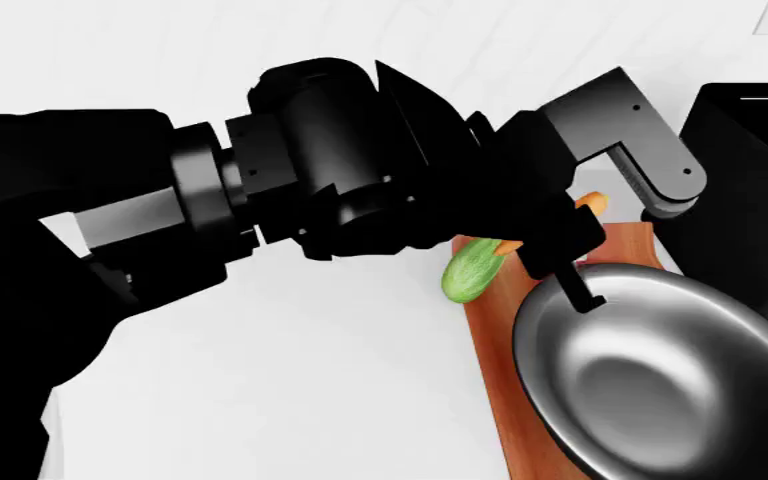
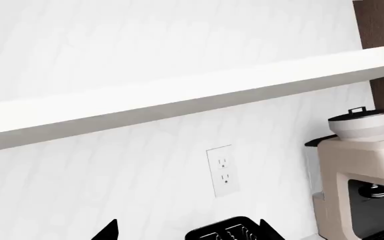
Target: Place the two vegetables and bowl onto the tray for setting up a vegetable dip station.
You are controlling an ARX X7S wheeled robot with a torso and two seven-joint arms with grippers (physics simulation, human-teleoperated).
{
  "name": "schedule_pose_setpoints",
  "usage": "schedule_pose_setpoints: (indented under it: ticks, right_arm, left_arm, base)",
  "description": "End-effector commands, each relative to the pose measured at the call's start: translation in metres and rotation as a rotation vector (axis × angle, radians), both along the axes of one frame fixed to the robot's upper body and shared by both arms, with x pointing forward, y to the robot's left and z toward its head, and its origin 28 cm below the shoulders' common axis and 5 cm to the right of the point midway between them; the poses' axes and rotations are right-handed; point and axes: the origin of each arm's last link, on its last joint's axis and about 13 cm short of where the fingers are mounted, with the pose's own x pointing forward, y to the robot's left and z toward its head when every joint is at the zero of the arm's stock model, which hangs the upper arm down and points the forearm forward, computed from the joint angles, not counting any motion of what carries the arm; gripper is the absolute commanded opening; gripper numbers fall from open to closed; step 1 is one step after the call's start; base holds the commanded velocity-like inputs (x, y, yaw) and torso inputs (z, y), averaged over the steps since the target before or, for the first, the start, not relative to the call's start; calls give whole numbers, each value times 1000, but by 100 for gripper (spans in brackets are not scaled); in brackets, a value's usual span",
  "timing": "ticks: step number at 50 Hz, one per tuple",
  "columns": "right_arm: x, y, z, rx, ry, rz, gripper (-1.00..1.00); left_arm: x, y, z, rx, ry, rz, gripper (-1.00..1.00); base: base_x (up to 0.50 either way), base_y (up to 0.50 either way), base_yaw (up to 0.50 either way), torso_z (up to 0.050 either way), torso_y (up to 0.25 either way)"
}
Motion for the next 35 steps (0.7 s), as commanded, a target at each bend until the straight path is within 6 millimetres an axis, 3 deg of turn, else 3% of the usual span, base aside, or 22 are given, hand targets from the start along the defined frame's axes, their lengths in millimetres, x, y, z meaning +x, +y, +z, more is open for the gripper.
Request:
schedule_pose_setpoints:
  ticks: [1, 15, 25, 29, 35]
  right_arm:
    - [-7, -7, -13, 47, 5, -70, 100]
    - [-7, -11, -23, 62, 19, -66, 100]
    - [-7, -12, -26, 70, 24, -66, 100]
    - [-8, -13, -25, 73, 19, -65, 100]
    - [-7, -14, -28, 76, 23, -65, 100]
  left_arm:
    - [-8, -8, -2, -22, -81, -42, -100]
    - [6, -5, -7, -64, -151, 15, -100]
    - [12, -4, 6, -142, -217, 65, -100]
    - [14, -4, -6, -140, -211, 66, -100]
    - [17, -4, -9, -151, -212, 83, -100]
  base:
    - [0, 0, 0, 0, 0]
    - [0, 0, 0, 0, 0]
    - [0, 0, 0, 0, 0]
    - [0, 0, 0, 0, 0]
    - [0, 0, 0, 0, 0]
